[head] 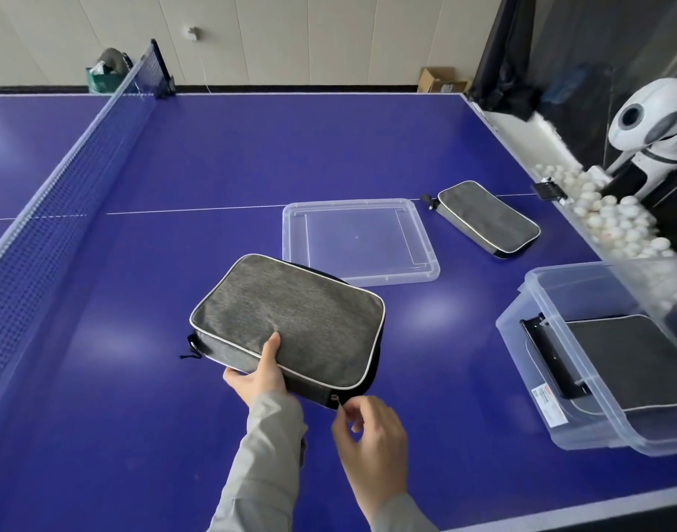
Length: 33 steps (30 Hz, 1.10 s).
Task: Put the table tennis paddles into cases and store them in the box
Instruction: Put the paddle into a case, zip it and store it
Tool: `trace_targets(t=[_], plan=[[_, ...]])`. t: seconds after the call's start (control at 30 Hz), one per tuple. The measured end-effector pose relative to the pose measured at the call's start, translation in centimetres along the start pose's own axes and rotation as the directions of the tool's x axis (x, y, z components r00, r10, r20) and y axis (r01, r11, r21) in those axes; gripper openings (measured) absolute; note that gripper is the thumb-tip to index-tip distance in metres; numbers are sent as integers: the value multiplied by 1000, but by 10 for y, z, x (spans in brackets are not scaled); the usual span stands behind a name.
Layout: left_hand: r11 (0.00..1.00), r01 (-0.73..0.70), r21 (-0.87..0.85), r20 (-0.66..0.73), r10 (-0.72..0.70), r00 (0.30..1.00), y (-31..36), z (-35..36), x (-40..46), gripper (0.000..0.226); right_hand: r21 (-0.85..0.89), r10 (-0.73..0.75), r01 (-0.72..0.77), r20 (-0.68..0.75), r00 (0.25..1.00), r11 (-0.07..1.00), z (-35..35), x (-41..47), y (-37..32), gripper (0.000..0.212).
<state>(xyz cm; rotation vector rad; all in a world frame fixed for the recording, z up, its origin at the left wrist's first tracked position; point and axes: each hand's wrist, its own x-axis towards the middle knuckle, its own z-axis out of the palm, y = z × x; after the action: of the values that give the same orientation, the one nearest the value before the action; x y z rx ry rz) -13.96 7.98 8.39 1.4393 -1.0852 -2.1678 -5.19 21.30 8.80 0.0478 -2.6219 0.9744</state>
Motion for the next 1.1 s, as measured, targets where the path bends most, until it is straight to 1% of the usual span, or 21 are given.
trace_targets(t=[0.17, 0.27, 0.33, 0.43, 0.6, 0.77, 0.97, 1.1], plan=[[999, -16, 43, -8, 16, 1000, 8, -5, 4, 73, -11, 2, -2, -53, 999, 1000, -11, 1, 10, 26], [995, -51, 88, 6, 51, 999, 13, -8, 4, 61, -31, 45, -47, -85, 995, 998, -17, 10, 18, 26], [992, -66, 103, 33, 63, 997, 16, -10, 2, 57, -28, 84, -87, -98, 992, 996, -19, 19, 22, 25], [993, -70, 95, 83, 63, 995, 19, -10, -4, 55, -9, 134, -136, -101, 986, 991, -20, 34, 28, 24], [993, -97, 71, 121, 88, 989, 28, -8, -11, 43, 21, 156, -154, -84, 984, 988, -19, 54, 31, 25], [994, -105, 21, 95, 102, 990, 35, -5, -14, 48, 90, 206, -199, -77, 975, 976, -18, 76, 27, 23], [996, -85, -31, 87, 87, 992, 33, -7, -14, 47, 65, 240, -239, -19, 970, 969, -10, 90, 28, 19], [997, -65, -50, 82, 69, 994, 28, -15, -18, 56, 57, 251, -251, 7, 968, 966, -6, 90, 33, 20]])
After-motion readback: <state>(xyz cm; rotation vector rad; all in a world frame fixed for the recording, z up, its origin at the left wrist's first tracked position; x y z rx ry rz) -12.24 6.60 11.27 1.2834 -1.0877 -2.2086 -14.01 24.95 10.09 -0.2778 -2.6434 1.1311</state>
